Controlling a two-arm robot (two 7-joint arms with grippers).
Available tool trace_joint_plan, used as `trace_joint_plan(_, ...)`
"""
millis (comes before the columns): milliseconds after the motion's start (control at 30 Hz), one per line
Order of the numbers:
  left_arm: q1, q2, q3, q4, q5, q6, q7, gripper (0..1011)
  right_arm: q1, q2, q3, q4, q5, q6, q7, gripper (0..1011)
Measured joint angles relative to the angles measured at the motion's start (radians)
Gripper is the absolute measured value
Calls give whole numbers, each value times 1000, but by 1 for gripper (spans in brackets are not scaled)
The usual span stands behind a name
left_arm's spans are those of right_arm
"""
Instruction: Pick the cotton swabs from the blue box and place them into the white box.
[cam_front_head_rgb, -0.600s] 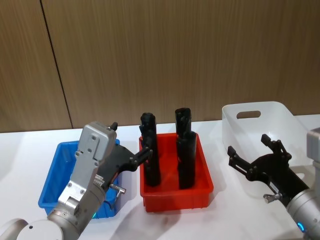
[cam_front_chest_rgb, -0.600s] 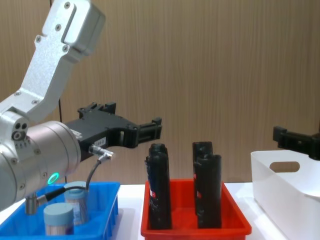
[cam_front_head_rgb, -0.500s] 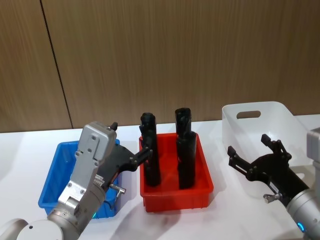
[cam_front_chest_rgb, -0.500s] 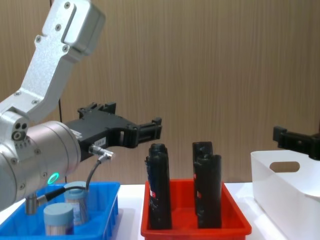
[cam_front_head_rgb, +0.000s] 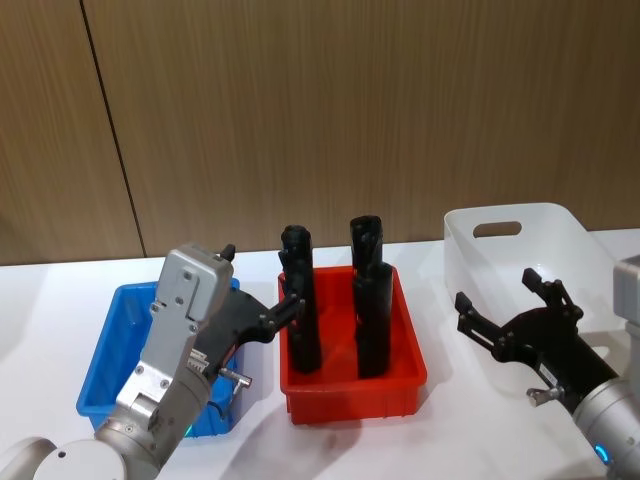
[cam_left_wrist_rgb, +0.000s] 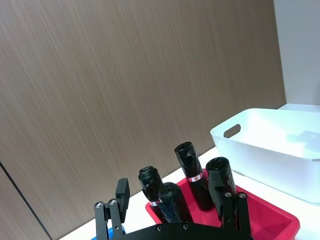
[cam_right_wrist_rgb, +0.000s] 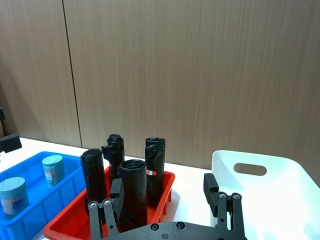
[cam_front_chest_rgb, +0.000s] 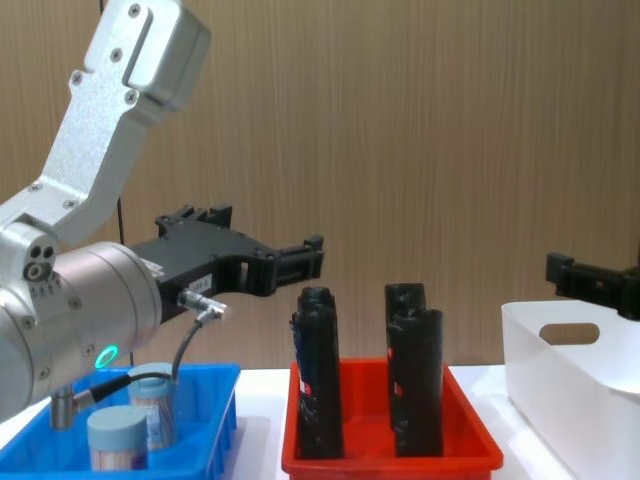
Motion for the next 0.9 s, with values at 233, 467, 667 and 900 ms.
trace_joint_plan(233,0,0,0,0,0,0,0,999,0,0,0,0,0,0,0,1002)
trace_joint_plan(467,0,0,0,0,0,0,0,1000,0,0,0,0,0,0,0,1002)
trace_joint_plan(667,0,0,-1,0,0,1,0,1000,0,0,0,0,0,0,0,1002)
trace_joint_plan(900,4,-1,-4,-11,-10,23,23,1000,0,0,0,0,0,0,0,1002)
